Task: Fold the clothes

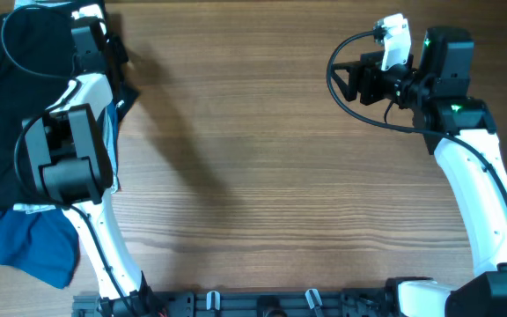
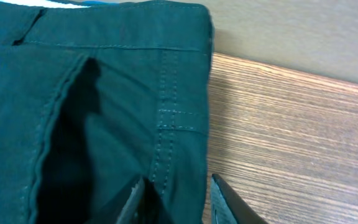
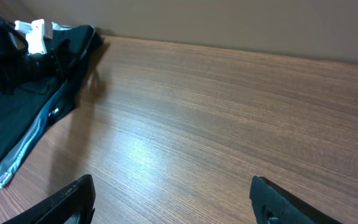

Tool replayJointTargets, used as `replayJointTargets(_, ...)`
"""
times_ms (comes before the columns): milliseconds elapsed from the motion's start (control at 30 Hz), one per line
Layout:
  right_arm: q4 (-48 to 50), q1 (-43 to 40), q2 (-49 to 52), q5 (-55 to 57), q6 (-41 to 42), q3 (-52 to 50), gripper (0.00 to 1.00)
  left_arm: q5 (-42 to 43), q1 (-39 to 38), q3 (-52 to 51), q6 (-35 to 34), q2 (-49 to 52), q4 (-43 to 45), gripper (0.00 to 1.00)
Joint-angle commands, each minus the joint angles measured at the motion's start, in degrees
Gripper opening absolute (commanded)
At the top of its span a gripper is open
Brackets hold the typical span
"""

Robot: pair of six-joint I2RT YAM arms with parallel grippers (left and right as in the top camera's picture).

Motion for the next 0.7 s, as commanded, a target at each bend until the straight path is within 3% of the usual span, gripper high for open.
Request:
replayJointTargets(0,0.2,0.2,0.9,0.5,-0.6,0.9,0.8,-2.1,0.1,1.2,-0.2,1.3,0.0,0.2)
replayJointTargets(100,0.2,0.2,0.9,0.5,-0.6,0.9,0.79,-2.8,0.1,1.2,-0.2,1.2,-0.3,0.05)
replayJointTargets(133,0.2,0.2,0.9,0.5,-0.6,0.9,0.79,-3.4,0.1,1.2,-0.2,0.8,-0.5,0.04)
replayJointTargets(333,0.5,0.2,0.9,0.5,-0.6,0.9,0.79,-3.8,0.0,1.2,-0.2,-6.6,-5.4,0.04)
replayJointTargets(667,1.9,0.2,0.9,0.5,-0.6,0.9,0.79,2.6,-1.7,1.2,0.1,-20.9,-27.8,0.04)
